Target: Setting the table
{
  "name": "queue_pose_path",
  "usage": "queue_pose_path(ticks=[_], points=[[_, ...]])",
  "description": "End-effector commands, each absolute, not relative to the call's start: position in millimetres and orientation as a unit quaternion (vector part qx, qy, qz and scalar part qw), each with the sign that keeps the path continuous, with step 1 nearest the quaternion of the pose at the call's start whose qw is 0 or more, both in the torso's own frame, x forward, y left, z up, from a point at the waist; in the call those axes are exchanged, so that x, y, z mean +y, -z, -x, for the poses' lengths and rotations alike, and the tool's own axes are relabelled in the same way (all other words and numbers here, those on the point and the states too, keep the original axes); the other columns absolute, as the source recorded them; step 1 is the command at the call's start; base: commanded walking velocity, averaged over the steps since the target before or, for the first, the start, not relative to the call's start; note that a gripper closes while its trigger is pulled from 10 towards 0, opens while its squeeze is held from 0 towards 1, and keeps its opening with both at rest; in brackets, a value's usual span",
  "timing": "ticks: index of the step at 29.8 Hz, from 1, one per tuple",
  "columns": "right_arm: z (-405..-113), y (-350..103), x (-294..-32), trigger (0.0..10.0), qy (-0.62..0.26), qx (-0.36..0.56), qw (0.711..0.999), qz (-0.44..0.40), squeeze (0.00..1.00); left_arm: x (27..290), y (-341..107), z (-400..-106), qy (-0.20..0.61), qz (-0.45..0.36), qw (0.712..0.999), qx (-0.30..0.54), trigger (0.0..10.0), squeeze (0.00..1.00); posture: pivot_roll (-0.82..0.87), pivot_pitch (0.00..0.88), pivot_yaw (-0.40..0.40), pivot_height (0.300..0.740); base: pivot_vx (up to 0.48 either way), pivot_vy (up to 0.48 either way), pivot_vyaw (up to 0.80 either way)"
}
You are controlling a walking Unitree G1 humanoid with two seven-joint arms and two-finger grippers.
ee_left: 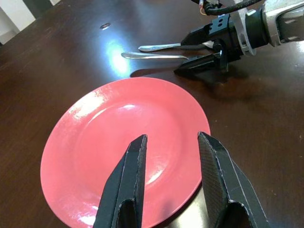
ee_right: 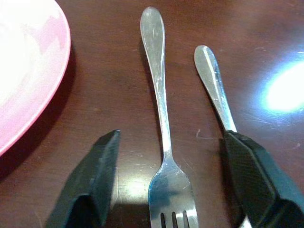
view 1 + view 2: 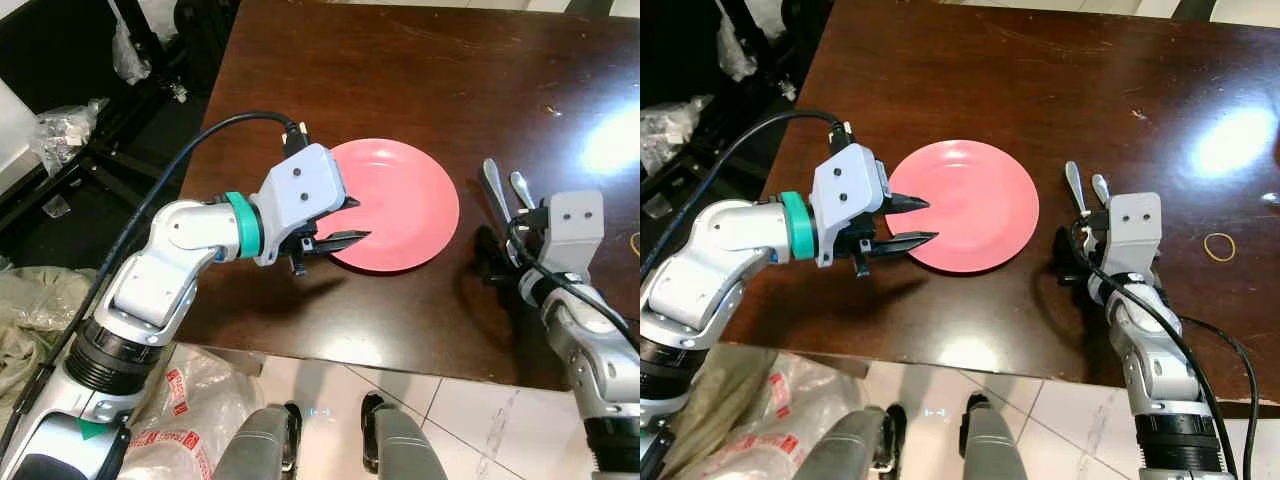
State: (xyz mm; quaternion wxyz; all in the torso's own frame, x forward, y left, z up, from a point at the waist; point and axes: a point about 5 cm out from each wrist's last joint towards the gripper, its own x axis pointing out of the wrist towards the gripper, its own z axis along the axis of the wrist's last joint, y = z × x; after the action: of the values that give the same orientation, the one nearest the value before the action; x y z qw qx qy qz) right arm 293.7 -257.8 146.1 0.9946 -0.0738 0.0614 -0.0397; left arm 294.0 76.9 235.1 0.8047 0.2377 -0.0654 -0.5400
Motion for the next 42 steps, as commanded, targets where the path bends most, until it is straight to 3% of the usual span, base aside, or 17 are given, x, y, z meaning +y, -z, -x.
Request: queue_pose_path(ticks=[1,2,3,21,22,23,24,42], points=[[-289,-131,-260,1.3,0.041,0.092,0.994,0.051,0.0,79,-230,-291,0.54,-0.239,0.805,-0.056,10.0,0.0,0.12,0.197,0.131,0.74,0.0,0.0,0.0],[-289,-131,-260,1.3,0.041,0.092,0.994,0.051,0.0,79,-230,-291,0.54,-0.239,0.805,-0.056,10.0,0.0,0.12,0.197,0.131,0.74,0.0,0.0,0.0],[-288,-129,-260,0.0,0.041,0.095,0.994,0.047,0.0,79,-230,-291,0.54,-0.239,0.805,-0.055,10.0,0.0,0.12,0.197,0.131,0.74,0.0,0.0,0.0],[-281,-133,-257,0.0,0.039,0.089,0.995,0.012,0.0,70,-227,-294,0.537,-0.229,0.809,-0.061,10.0,0.0,0.07,0.175,0.119,0.74,0.0,0.0,0.0],[-281,-136,-253,5.0,0.034,0.086,0.996,0.001,0.0,69,-227,-294,0.537,-0.228,0.81,-0.062,10.0,0.0,0.07,0.171,0.117,0.74,0.0,0.0,0.0],[-281,-136,-253,5.0,0.034,0.086,0.996,0.001,0.0,69,-227,-294,0.537,-0.228,0.81,-0.062,10.0,0.0,0.07,0.171,0.117,0.74,0.0,0.0,0.0],[-282,-139,-248,10.0,0.028,0.082,0.996,-0.009,0.0,68,-226,-295,0.536,-0.227,0.811,-0.063,10.0,0.0,0.06,0.166,0.116,0.74,0.0,0.0,0.0],[-291,-158,-234,10.0,-0.006,0.07,0.997,-0.04,0.0,64,-224,-294,0.532,-0.22,0.815,-0.067,10.0,0.0,0.05,0.155,0.097,0.74,0.0,0.0,0.0]])
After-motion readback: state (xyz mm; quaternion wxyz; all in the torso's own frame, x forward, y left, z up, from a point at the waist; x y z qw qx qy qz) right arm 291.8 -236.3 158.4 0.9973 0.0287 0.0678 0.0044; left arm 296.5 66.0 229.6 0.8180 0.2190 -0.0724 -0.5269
